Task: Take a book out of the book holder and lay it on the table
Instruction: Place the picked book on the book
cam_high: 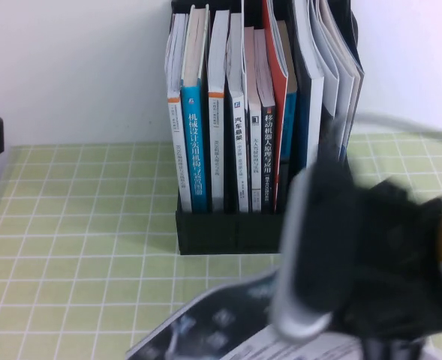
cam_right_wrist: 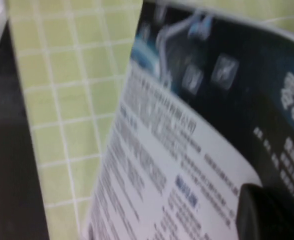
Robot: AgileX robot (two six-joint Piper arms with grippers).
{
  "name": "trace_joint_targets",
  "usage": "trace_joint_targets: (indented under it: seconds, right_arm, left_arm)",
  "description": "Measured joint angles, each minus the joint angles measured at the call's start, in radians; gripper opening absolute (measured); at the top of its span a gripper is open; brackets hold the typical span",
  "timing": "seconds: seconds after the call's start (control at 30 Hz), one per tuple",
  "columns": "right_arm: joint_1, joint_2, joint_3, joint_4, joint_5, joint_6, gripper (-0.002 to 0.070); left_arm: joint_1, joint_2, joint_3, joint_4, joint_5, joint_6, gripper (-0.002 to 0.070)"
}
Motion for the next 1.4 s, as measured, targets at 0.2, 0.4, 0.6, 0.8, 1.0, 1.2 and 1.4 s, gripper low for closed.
trace_joint_targets:
  seconds: [0.2,0.4,0.6,0.8,1.0,1.2,1.4]
  right_arm:
    - [0.006,0.204,0.039,-0.158,-0.063,-0.115,0.0023]
    - [0.006,0.338,0.015,-0.636,-0.056,0.035,0.0023]
    - [0.031,0.347,-0.036,-0.964,-0.039,0.273,0.0023]
    - [0.115,0.361,-0.043,-0.878,-0.087,0.352,0.0023]
    - [0.134,0.495,-0.044,-0.524,-0.185,0.305,0.0023]
    - [0.136,0.654,-0.044,-0.404,-0.270,0.267,0.0023]
    - [0.138,0.719,-0.046,-0.465,-0.304,0.204,0.0023]
  left_arm:
    - [0.000,0.000,0.000,-0.001,0.016,0.000,-0.0003]
    - [0.000,0.000,0.000,-0.001,0.018,0.000,-0.0003]
    - [0.000,0.000,0.000,-0.001,0.018,-0.004,-0.0003]
    - [-0.029,0.000,0.000,0.006,0.018,-0.004,-0.0002]
    - [-0.039,0.000,0.002,0.019,0.031,-0.004,-0.0003]
    - [-0.039,0.000,0.032,0.023,0.037,-0.004,-0.0003]
    - [-0.039,0.000,0.036,0.023,0.041,-0.004,-0.0003]
